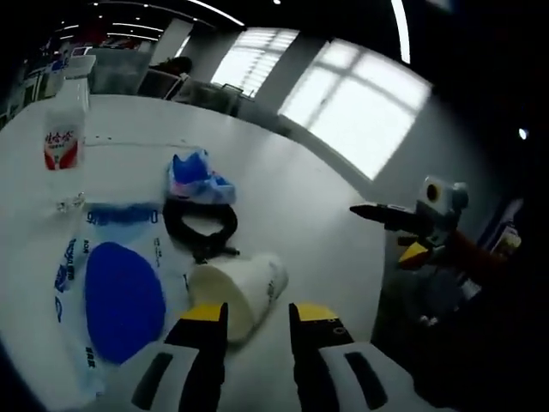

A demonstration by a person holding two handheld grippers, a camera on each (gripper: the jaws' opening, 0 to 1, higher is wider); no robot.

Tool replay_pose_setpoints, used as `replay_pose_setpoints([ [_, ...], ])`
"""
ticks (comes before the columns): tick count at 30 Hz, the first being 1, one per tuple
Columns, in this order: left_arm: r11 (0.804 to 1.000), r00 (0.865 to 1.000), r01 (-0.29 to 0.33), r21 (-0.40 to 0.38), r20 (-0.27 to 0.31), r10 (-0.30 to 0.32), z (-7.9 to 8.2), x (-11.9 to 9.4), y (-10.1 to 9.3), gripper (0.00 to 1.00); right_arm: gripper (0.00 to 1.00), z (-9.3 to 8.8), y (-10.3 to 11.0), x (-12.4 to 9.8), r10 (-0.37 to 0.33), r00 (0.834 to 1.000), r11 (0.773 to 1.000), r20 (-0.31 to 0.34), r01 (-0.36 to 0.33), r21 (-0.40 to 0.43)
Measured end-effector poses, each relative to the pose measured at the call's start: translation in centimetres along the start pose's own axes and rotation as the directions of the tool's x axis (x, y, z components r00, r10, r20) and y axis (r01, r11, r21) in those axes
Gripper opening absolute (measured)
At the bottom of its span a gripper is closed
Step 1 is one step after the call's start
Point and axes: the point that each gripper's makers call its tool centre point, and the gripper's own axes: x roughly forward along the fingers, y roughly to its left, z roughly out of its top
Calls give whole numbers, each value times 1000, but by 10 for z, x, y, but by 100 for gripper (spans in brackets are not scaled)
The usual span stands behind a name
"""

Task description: Arrange the tabletop items into an orderly group along one side of the table until the central work area is clear of visible clutter.

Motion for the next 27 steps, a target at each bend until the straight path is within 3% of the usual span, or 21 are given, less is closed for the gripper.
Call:
replay_pose_setpoints([
  [14,995,998,62,-73,-21,-64,-3,8,-4,4,94,-11,-6,-6,-3,1000,999,-4,4,38],
  [21,996,996,86,-34,-20,-86,7,2,-11,0,95,5,-10,-7,-12,999,1000,30,12,22],
  [27,995,995,98,14,-15,-98,19,-6,-15,0,95,5,-10,-3,-4,1000,1000,23,4,16],
])
